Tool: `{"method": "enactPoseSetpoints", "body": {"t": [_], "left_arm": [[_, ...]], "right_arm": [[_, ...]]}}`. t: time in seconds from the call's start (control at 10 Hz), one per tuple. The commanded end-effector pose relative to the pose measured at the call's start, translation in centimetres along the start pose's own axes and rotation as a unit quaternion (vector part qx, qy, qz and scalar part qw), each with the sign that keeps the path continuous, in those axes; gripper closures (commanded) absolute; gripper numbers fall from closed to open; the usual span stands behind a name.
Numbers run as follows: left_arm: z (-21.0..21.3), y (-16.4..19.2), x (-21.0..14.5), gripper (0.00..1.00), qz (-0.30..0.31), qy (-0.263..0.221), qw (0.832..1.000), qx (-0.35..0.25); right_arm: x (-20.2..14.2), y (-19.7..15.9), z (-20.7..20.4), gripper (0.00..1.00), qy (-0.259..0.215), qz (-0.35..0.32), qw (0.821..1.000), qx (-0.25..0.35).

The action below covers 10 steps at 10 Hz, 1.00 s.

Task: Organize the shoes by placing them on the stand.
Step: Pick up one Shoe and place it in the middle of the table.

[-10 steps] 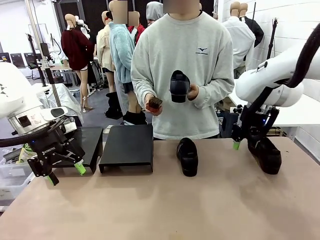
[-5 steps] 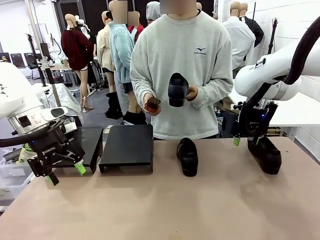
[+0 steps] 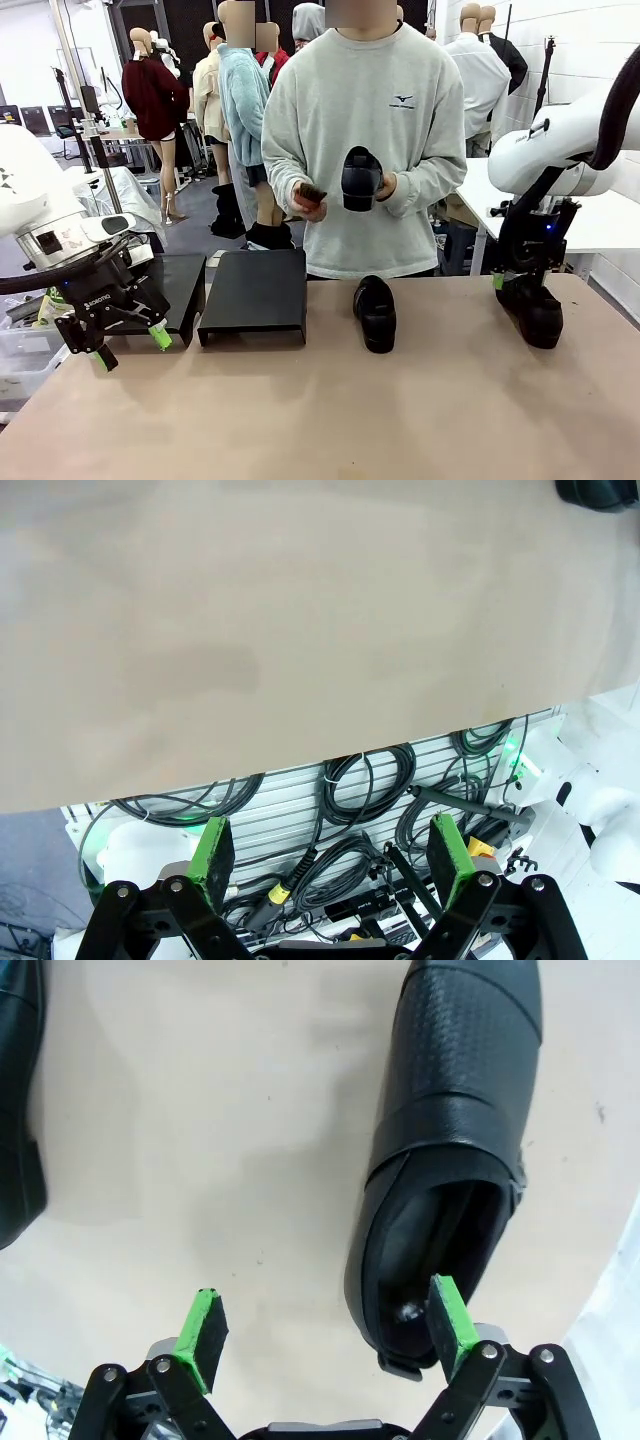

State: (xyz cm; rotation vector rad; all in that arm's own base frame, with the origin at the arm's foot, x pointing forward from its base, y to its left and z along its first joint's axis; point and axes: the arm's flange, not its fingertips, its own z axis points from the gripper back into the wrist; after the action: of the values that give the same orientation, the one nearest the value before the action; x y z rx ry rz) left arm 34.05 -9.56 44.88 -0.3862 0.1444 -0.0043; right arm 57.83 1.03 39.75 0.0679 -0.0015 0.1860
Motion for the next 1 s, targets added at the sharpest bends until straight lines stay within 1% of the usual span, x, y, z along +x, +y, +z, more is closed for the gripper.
{"method": "enactPoseSetpoints", "body": {"t": [0.0, 0.3, 0.5, 0.6, 0.7, 0.9], "left_arm": [[0.0, 0.1, -0.1, 0.0, 0.0, 0.002, 1.0, -0.002], [0.0, 0.1, -0.1, 0.0, 0.0, 0.002, 1.0, -0.002], [0.0, 0.1, -0.1, 0.0, 0.0, 0.002, 1.0, -0.002], [0.0, 0.1, -0.1, 0.0, 0.0, 0.002, 1.0, -0.002], [0.0, 0.1, -0.1, 0.0, 0.0, 0.002, 1.0, -0.002], [0.0, 0.1, -0.1, 0.0, 0.0, 0.002, 1.0, -0.002]], "right_arm": [[1.8, 0.1, -1.3, 0.0, 0.028, -0.005, 1.0, -0.001], [2.4, -0.1, -2.8, 0.0, 0.048, -0.014, 0.999, -0.003], [2.6, 0.5, -3.6, 0.0, 0.051, -0.017, 0.998, -0.02], [2.7, 0.7, -4.1, 0.0, 0.062, -0.025, 0.998, -0.022], [2.5, 0.8, -4.1, 0.0, 0.056, -0.026, 0.998, -0.022], [2.5, 0.7, -4.1, 0.35, 0.054, -0.05, 0.996, -0.052]]}}
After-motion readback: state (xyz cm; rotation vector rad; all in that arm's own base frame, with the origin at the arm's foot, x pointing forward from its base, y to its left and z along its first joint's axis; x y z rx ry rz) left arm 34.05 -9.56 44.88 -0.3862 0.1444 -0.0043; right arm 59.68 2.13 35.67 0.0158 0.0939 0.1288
